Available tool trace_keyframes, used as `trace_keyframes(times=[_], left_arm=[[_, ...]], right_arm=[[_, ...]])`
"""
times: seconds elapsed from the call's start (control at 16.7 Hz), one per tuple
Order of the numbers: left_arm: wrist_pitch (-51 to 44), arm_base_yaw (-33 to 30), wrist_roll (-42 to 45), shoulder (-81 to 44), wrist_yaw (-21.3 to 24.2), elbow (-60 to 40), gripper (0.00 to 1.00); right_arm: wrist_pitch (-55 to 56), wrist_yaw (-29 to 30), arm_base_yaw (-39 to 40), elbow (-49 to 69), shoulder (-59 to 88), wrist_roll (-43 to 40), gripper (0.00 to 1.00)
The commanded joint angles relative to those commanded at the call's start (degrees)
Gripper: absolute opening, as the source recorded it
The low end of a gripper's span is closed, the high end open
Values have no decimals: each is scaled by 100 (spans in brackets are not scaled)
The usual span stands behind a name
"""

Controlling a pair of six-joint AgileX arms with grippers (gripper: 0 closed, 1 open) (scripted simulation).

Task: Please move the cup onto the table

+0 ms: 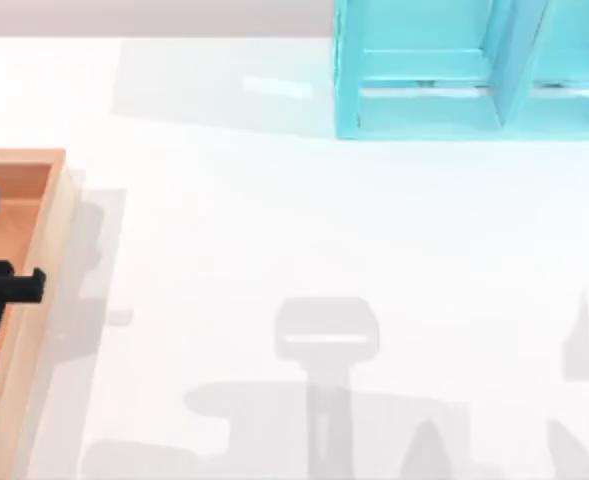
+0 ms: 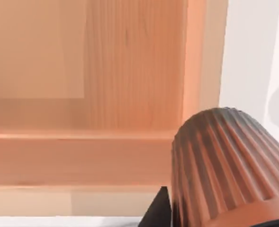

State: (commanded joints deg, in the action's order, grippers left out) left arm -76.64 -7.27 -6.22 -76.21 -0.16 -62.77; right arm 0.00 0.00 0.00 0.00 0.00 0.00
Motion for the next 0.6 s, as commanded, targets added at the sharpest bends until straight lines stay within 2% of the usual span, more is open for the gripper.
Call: trace_keyframes(times=[0.36, 0.6], left_arm=[[-2, -47, -30, -91, 13, -55, 0], [-242, -733, -609, -831, 33, -921, 0]], right_arm=[[0, 0, 0, 0, 0, 0, 100], [0, 0, 0, 0, 0, 0, 100]])
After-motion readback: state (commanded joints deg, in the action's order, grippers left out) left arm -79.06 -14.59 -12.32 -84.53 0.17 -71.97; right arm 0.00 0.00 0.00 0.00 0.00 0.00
